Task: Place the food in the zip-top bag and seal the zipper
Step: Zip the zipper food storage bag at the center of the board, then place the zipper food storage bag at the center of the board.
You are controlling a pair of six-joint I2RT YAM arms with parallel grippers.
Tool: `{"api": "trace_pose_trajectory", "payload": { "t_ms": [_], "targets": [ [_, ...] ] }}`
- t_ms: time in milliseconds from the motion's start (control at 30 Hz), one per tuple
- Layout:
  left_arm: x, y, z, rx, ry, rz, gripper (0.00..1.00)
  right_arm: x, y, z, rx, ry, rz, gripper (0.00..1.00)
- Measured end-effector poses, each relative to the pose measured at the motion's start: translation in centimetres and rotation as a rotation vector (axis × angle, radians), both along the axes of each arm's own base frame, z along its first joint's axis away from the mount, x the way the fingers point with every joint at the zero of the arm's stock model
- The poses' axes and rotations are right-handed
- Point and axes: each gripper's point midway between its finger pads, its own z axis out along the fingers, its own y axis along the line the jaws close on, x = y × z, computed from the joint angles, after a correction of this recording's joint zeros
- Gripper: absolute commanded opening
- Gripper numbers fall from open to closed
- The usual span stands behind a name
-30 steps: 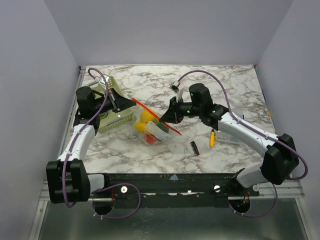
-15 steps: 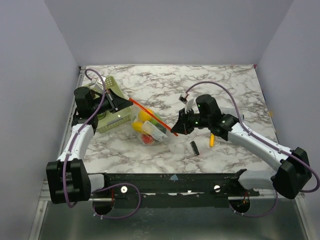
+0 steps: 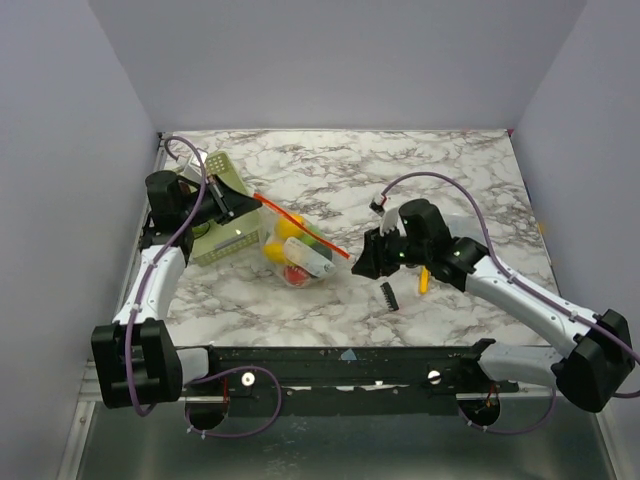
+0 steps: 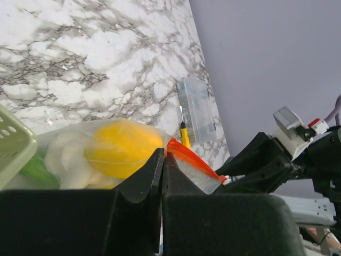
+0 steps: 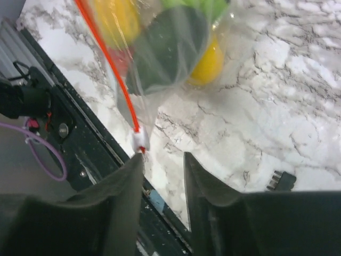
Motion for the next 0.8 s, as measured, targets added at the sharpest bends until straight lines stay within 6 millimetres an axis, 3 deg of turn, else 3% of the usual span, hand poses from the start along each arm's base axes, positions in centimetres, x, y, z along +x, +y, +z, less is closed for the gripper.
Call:
{"api": "trace_pose_trajectory", "payload": {
  "t_ms": [133,333,433,567,800],
  "targets": [
    [0.9,0.5,1.1,0.038,0.024,0.095,0.00,0.5,-1.0,-0.2,-0.034,0.002,-0.075,0.66],
    [0.5,-1.8,3.1,0.087,0.018,0.171,0.00,2.7,-3.2,2.3,-0.021,-0.099,-0.274,0.68],
    [2.4,-2.7,3.3,0.088,0.042,0.204,0.00,3.5,-4.0,3.2,-0.015,-0.134,-0.346,0.68],
    [6.4,-4.4,2.2,0.100,0.108,0.233,0.00,4.0,-4.8,3.5,-0.020,-0.149,-0.404,0.68],
    [11.4,-10.1,2.3,0.098,0.112,0.189,0.00,3.8,-6.2,5.6,0.030,-0.189,-0.475,0.69]
  ]
}}
